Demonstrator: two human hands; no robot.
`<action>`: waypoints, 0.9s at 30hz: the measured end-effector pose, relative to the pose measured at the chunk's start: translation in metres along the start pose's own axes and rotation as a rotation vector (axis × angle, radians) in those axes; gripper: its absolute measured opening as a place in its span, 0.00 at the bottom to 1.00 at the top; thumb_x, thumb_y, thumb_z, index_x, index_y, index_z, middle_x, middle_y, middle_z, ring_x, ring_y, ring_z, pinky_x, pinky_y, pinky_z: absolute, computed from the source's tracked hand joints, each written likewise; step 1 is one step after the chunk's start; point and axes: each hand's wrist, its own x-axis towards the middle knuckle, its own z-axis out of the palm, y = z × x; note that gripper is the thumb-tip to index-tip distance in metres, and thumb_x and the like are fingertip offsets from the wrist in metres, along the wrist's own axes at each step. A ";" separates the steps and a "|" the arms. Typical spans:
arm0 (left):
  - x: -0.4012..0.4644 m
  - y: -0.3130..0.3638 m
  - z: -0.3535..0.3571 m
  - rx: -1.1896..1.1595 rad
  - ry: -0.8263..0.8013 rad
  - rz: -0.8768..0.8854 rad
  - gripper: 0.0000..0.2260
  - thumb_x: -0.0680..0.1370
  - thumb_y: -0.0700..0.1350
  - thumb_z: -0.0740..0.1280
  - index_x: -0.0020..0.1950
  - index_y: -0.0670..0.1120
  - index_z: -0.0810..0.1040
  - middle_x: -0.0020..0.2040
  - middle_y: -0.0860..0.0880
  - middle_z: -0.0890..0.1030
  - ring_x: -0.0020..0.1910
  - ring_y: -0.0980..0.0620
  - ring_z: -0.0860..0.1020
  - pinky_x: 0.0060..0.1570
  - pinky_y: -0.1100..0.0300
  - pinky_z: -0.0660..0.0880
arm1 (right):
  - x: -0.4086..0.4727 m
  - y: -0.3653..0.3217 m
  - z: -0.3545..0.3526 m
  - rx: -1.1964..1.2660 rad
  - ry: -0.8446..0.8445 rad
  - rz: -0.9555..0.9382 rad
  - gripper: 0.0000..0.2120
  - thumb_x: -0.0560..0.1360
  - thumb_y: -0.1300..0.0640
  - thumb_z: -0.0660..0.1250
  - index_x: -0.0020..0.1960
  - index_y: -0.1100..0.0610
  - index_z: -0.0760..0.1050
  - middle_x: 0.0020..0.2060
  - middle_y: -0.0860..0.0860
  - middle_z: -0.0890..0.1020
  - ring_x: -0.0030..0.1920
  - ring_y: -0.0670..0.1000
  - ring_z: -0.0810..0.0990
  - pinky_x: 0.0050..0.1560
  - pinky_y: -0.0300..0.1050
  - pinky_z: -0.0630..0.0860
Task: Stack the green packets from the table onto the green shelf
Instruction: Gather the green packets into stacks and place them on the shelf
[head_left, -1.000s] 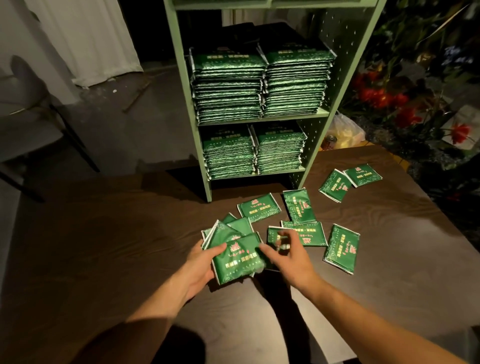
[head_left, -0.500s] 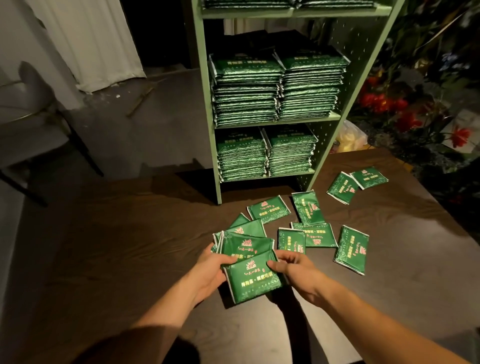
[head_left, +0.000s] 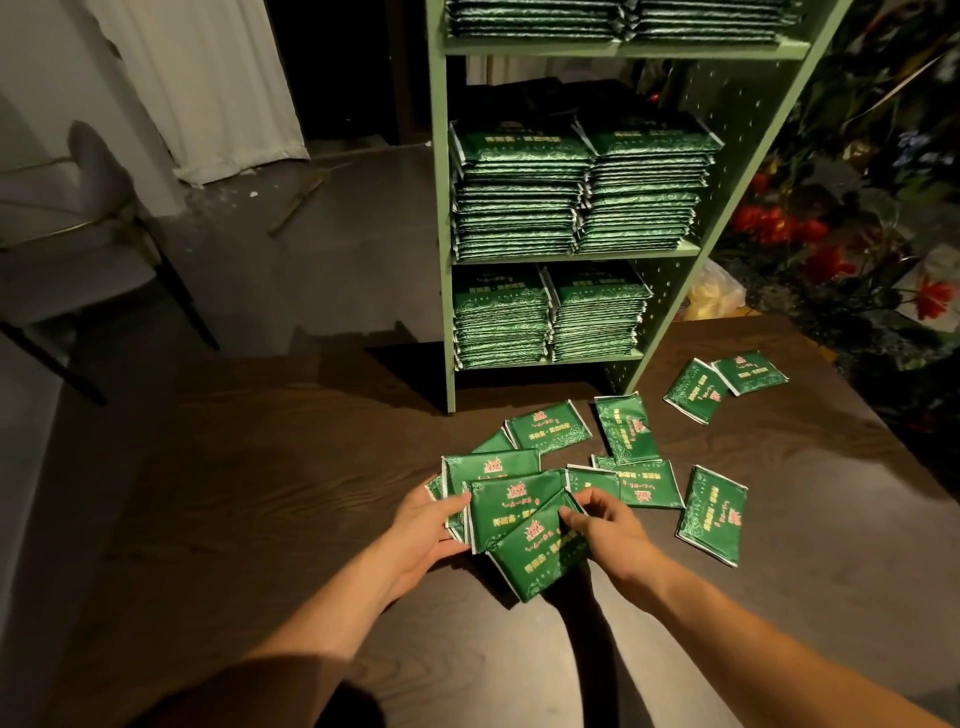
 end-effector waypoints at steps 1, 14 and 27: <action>0.000 0.000 0.001 -0.020 -0.012 -0.006 0.13 0.83 0.43 0.66 0.66 0.44 0.77 0.59 0.42 0.84 0.59 0.40 0.83 0.63 0.38 0.76 | 0.000 -0.001 0.000 -0.005 -0.005 0.004 0.08 0.80 0.67 0.65 0.43 0.58 0.72 0.40 0.56 0.79 0.41 0.54 0.76 0.42 0.46 0.74; -0.009 -0.012 0.004 0.160 -0.117 0.012 0.26 0.69 0.51 0.80 0.65 0.49 0.78 0.58 0.47 0.85 0.59 0.45 0.83 0.64 0.41 0.76 | -0.008 -0.002 0.006 -0.092 0.013 -0.069 0.05 0.81 0.66 0.64 0.47 0.59 0.73 0.42 0.54 0.81 0.41 0.50 0.77 0.38 0.39 0.72; 0.000 -0.024 0.007 0.511 0.049 0.213 0.19 0.70 0.28 0.75 0.55 0.47 0.80 0.49 0.51 0.86 0.50 0.53 0.84 0.45 0.68 0.78 | -0.003 -0.002 0.009 -0.126 -0.199 -0.098 0.30 0.71 0.74 0.72 0.65 0.51 0.70 0.57 0.51 0.81 0.58 0.50 0.81 0.54 0.43 0.81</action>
